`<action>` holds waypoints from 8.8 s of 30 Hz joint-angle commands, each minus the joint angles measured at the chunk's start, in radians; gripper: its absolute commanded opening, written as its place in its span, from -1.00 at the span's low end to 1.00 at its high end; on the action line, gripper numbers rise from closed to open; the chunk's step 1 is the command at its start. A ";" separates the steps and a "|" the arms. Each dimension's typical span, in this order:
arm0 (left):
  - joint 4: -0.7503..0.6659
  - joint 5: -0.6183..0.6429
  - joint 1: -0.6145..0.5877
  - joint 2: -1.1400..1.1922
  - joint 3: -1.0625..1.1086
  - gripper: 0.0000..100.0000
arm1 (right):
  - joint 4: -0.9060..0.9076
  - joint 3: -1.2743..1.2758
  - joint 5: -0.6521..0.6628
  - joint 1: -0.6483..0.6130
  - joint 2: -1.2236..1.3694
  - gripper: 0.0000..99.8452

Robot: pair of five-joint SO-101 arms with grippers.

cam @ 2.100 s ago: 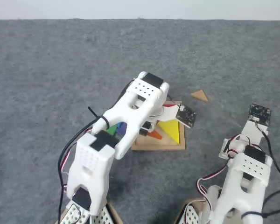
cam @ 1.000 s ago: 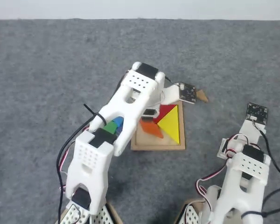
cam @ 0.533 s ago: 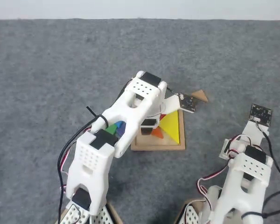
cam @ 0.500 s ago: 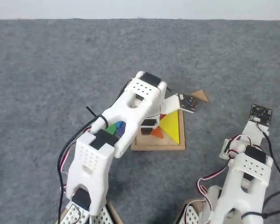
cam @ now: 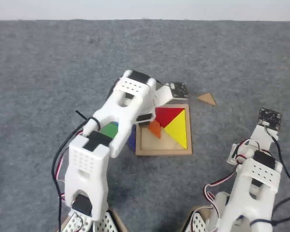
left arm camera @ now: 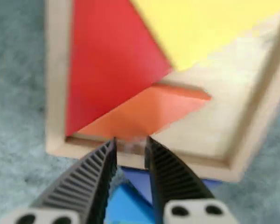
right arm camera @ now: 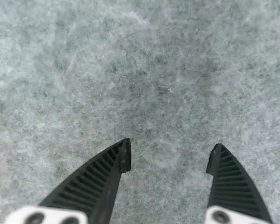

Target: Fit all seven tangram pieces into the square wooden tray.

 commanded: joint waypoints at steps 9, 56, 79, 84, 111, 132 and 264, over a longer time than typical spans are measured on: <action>0.064 0.060 -0.040 -0.009 -0.159 -0.80 | -0.019 -0.060 -0.006 0.005 -0.042 -0.46; -0.563 0.720 -0.763 -0.839 0.967 -0.59 | 0.137 -0.798 0.044 -0.958 0.651 -0.46; -0.569 0.720 -0.756 -0.839 0.969 -0.59 | 0.133 -1.162 0.008 -1.015 1.152 -0.46; -0.569 0.720 -0.756 -0.839 0.969 -0.59 | 0.133 -1.138 0.009 -1.096 1.153 -0.46; -0.605 0.720 -0.755 -0.839 0.993 -0.59 | 0.188 -1.137 -0.071 -1.147 1.162 -0.46; -0.603 0.720 -0.755 -0.839 0.993 -0.59 | 0.251 -1.194 -0.084 -0.977 1.178 -0.88; -0.603 0.720 -0.697 -0.839 1.024 -0.59 | -0.051 -0.675 0.124 0.008 0.852 -0.45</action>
